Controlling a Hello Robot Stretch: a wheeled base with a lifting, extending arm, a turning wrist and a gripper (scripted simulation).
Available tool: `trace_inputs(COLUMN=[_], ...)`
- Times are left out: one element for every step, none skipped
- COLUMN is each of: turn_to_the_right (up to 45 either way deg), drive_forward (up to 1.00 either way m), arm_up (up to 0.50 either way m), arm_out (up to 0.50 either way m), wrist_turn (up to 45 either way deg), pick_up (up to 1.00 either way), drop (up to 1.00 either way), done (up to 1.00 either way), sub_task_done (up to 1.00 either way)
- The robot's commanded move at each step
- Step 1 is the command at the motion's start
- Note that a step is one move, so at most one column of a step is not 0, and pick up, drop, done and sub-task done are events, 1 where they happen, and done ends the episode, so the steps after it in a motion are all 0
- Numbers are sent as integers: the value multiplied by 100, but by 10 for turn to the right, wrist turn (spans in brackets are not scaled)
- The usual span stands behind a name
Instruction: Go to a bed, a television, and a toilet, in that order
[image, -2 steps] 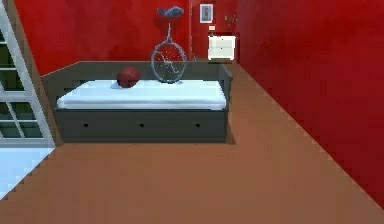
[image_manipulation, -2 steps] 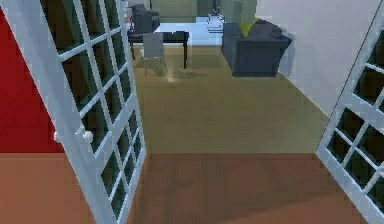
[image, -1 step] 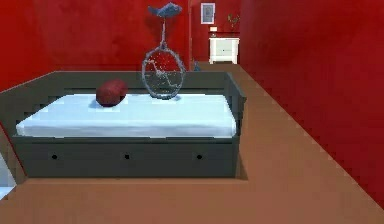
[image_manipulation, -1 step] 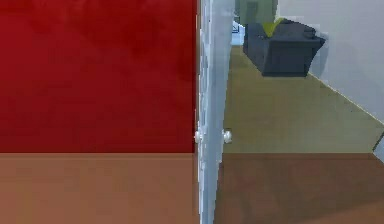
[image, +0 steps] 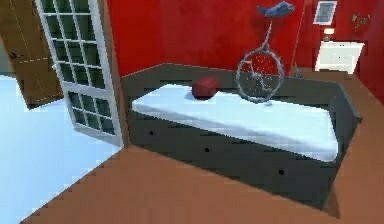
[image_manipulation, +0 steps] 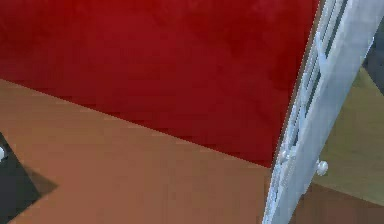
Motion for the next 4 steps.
trace_inputs(turn_to_the_right=[0,-450,-150,0], drive_forward=[85,0,0,100], arm_up=[0,0,0,0], arm_out=[0,0,0,0], wrist_turn=[0,0,0,0], pick_up=[0,0,0,0], drop=[0,0,0,0], done=[0,0,0,0], sub_task_done=[0,0,0,0])
